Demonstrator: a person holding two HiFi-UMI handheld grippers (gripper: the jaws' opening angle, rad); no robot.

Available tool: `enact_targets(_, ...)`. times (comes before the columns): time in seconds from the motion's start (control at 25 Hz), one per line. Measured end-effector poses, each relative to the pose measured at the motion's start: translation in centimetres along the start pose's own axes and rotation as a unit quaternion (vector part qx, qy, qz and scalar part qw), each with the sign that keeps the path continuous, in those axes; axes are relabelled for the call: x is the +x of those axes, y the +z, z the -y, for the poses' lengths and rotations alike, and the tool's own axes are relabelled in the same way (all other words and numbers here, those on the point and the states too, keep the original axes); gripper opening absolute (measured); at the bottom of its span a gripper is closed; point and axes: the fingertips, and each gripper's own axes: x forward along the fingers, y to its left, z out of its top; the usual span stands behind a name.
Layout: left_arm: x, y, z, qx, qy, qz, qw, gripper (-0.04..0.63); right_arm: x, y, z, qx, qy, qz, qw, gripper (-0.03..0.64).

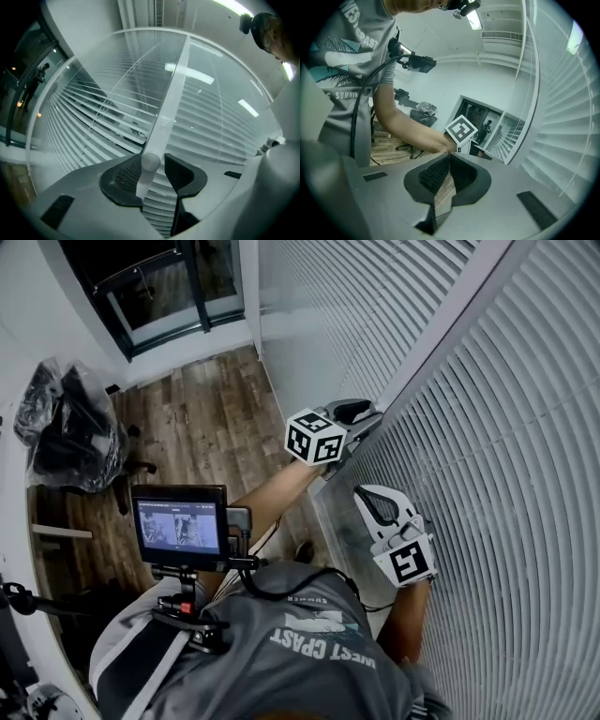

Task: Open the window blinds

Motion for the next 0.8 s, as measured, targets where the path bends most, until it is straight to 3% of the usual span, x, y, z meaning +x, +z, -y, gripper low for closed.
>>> enact_targets(0.12,-0.2,0.1,-0.4,-0.004,0.010,0.008,0.9999,0.129,0.1,0.2,-0.2,-0.001,0.002,0.001,1.000,0.003)
enact_targets(0.2,-0.2,0.3,-0.3,0.028,0.011,0.003,0.9996,0.126,0.0,0.3,-0.2,-0.001,0.004,0.000,1.000,0.003)
enact_targets(0.28,-0.1,0.3,0.1,0.124,0.022,-0.019,0.9918,0.126,0.0,0.3,-0.2,-0.001,0.004,0.001,1.000,0.003)
enact_targets(0.32,0.0,0.1,0.2,0.206,0.036,-0.039,0.9771,0.126,0.0,0.3,-0.2,-0.001,0.004,0.001,1.000,0.003)
enact_targets(0.36,0.1,-0.2,0.4,0.313,0.057,-0.066,0.9458,0.126,0.1,0.2,-0.2,0.000,0.003,0.001,1.000,0.002)
enact_targets(0.4,0.2,-0.6,0.6,0.432,0.082,-0.095,0.8931,0.124,0.1,0.2,-0.2,0.000,0.003,0.001,1.000,0.002)
enact_targets(0.44,0.4,-0.9,0.8,0.538,0.103,-0.120,0.8278,0.124,0.2,0.1,-0.2,0.000,0.004,0.000,1.000,0.002)
enact_targets(0.48,0.5,-1.2,1.0,0.607,0.115,-0.137,0.7743,0.126,0.2,0.1,-0.1,-0.001,0.004,0.000,1.000,0.003)
enact_targets(0.52,0.6,-1.4,1.0,0.634,0.116,-0.143,0.7509,0.126,0.2,0.0,-0.1,-0.001,0.003,-0.001,1.000,0.003)
enact_targets(0.56,0.6,-1.4,1.0,0.637,0.113,-0.141,0.7489,0.126,0.3,-0.1,-0.1,-0.001,0.003,-0.001,1.000,0.003)
enact_targets(0.6,0.6,-1.4,1.0,0.634,0.112,-0.139,0.7524,0.126,0.3,-0.1,-0.1,-0.002,0.003,-0.002,1.000,0.003)
enact_targets(0.64,0.6,-1.4,1.0,0.628,0.112,-0.137,0.7581,0.126,0.4,-0.1,0.0,-0.002,0.003,-0.002,1.000,0.003)
enact_targets(0.68,0.6,-1.5,0.9,0.612,0.110,-0.134,0.7716,0.126,0.4,-0.2,0.0,-0.003,0.003,-0.003,1.000,0.003)
enact_targets(0.72,0.6,-1.6,0.8,0.577,0.104,-0.129,0.7995,0.126,0.3,-0.2,-0.1,-0.003,0.003,-0.005,1.000,0.003)
enact_targets(0.76,0.6,-1.7,0.7,0.515,0.090,-0.118,0.8441,0.128,0.2,-0.2,-0.1,-0.004,0.003,-0.006,1.000,0.002)
enact_targets(0.8,0.5,-1.6,0.6,0.422,0.070,-0.098,0.8986,0.137,0.1,-0.2,-0.1,-0.003,0.003,-0.006,1.000,0.002)
